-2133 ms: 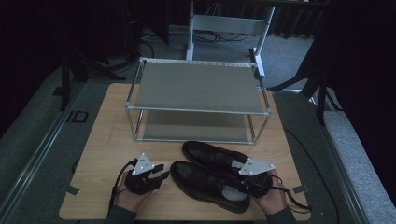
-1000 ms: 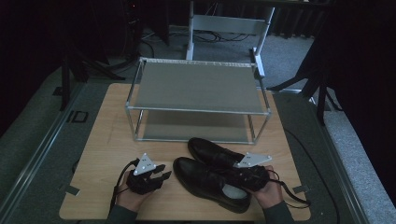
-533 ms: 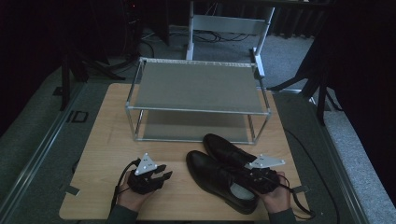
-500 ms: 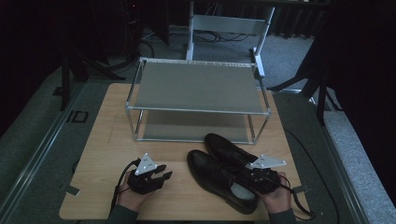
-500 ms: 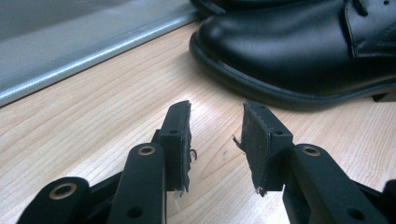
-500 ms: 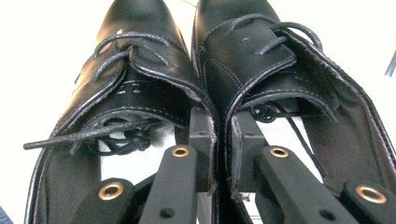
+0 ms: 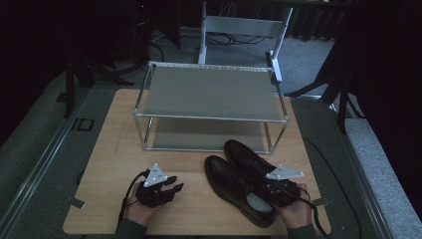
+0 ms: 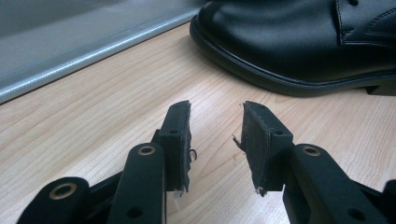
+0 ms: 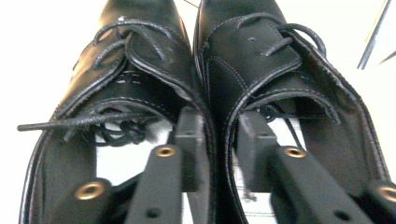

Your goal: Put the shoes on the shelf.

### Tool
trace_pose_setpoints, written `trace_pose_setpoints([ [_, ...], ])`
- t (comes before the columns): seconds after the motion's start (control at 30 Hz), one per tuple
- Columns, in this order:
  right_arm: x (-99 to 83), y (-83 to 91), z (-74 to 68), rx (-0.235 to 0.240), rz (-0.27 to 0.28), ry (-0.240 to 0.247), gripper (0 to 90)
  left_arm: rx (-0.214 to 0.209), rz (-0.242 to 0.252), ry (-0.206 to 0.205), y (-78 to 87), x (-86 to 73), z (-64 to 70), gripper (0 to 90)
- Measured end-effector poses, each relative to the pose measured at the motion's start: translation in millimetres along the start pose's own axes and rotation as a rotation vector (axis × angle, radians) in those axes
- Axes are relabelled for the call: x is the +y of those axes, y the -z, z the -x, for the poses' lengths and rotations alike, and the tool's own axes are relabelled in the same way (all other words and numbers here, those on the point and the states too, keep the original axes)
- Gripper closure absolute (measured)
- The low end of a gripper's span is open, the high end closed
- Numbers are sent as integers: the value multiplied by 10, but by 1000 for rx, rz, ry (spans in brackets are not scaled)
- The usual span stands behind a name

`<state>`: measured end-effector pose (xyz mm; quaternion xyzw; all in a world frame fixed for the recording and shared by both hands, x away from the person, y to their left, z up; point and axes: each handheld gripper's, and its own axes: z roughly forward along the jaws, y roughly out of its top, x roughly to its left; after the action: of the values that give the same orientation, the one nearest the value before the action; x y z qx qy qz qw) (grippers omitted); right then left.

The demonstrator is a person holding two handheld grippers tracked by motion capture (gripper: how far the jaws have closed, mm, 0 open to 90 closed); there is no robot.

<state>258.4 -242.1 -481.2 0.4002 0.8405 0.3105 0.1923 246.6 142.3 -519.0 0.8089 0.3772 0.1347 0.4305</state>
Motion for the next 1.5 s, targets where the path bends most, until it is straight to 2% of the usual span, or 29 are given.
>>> trace_pose_setpoints([
  [0.13,24,70,32,-7,-27,44,603,-2,-4,-3,-7,-2,6,627],
  [0.23,29,136,73,23,-57,65,535,-3,-5,-2,-11,-1,8,626],
  [0.37,15,178,114,73,-94,61,482,-3,-5,1,-17,-2,11,626],
  [0.47,4,184,123,80,-128,55,467,-4,-7,-2,-20,-1,14,626],
  [0.57,-1,186,136,58,-161,58,436,-4,-7,-3,-20,-1,15,626],
  [0.83,-61,95,149,51,-278,54,436,-4,-7,-2,-22,-3,16,625],
  [0.9,-57,97,147,49,-280,43,442,-4,-6,-2,-24,-3,19,625],
  [1.23,-16,112,135,48,-328,53,418,-3,-4,-2,-11,-2,17,625],
  [1.33,-4,107,137,48,-345,64,468,-1,-3,-2,-7,-3,14,625],
  [1.43,20,100,164,65,-361,45,569,-1,-2,-2,-2,-3,12,625],
  [1.5,40,78,181,80,-384,33,606,-1,0,-2,1,-3,13,625],
])
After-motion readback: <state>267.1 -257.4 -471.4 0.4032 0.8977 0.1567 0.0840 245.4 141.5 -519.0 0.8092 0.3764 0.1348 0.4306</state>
